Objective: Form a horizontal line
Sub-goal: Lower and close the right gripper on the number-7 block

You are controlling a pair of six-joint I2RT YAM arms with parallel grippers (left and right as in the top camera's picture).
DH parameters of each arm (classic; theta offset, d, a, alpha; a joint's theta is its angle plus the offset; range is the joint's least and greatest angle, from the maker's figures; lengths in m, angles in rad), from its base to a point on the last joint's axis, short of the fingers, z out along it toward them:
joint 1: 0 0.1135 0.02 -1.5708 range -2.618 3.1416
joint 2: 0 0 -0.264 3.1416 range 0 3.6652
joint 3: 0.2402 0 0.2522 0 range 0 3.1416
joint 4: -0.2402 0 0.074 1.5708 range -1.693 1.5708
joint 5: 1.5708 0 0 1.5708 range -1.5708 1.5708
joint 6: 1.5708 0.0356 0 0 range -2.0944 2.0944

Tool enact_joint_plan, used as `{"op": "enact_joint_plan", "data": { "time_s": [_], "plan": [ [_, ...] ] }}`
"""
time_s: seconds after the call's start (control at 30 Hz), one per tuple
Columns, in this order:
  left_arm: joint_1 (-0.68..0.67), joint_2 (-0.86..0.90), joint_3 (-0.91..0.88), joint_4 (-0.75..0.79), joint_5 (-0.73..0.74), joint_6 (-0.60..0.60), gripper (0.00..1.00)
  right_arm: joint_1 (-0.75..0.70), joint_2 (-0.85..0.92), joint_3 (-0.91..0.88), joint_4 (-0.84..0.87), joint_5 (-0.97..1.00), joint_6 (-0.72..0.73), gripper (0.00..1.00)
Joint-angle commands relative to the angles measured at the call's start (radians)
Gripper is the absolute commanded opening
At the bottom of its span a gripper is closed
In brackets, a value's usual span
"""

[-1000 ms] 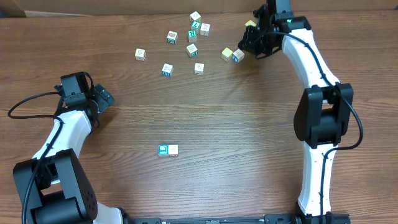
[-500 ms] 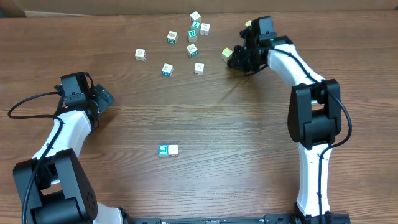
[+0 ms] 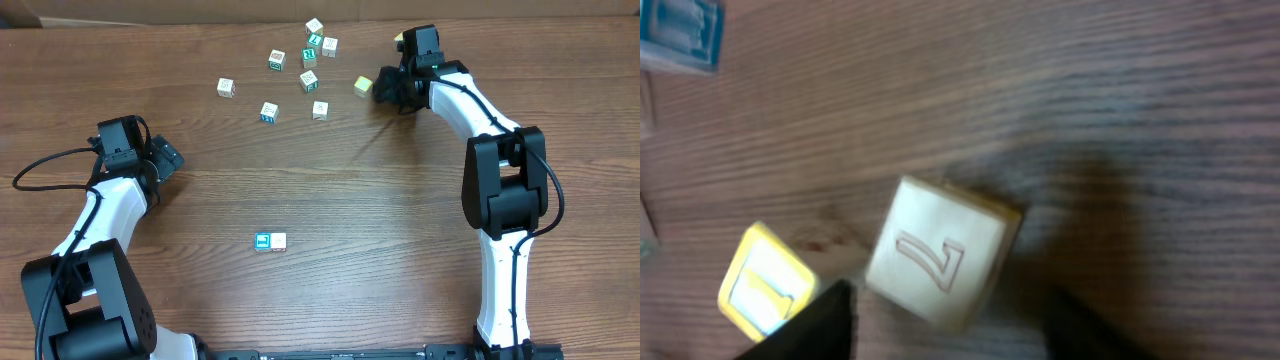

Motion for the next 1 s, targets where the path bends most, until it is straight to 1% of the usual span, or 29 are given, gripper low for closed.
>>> {"op": "enact_joint_plan", "data": {
  "time_s": [0.0,0.07,0.23,0.3,0.47,0.67,0.77,0.83,0.97],
  "plan": [
    [-0.001,-0.005,0.013,0.001,-0.013,0.004,1.00,0.006,-0.002,-0.005,0.021,-0.021,0.003,0.73],
    [-0.001,-0.005,0.013,0.001,-0.013,0.003,1.00,0.007,-0.002,-0.005,0.021,-0.031,0.003,0.76],
    [-0.001,-0.005,0.013,0.001,-0.013,0.003,0.99,0.007,-0.002,-0.005,0.001,-0.106,0.004,0.76],
    [-0.001,-0.005,0.013,0.001,-0.013,0.003,1.00,0.009,-0.002,-0.006,-0.016,-0.124,0.003,0.79],
    [-0.001,-0.005,0.013,0.001,-0.013,0.003,1.00,0.010,-0.002,-0.009,-0.011,-0.032,0.004,0.83],
    [-0.001,-0.005,0.013,0.001,-0.013,0.003,1.00,0.010,-0.002,-0.009,0.016,0.098,0.005,0.85],
    [-0.001,-0.005,0.013,0.001,-0.013,0.003,1.00,0.011,-0.002,-0.009,0.037,0.127,0.008,0.80],
    [-0.001,-0.005,0.013,0.001,-0.013,0.003,0.99,0.011,-0.002,-0.009,0.046,0.150,0.008,0.73],
    [-0.001,-0.005,0.013,0.001,-0.013,0.003,0.99,0.010,-0.002,-0.009,0.058,0.178,0.008,0.71]
  ]
}}
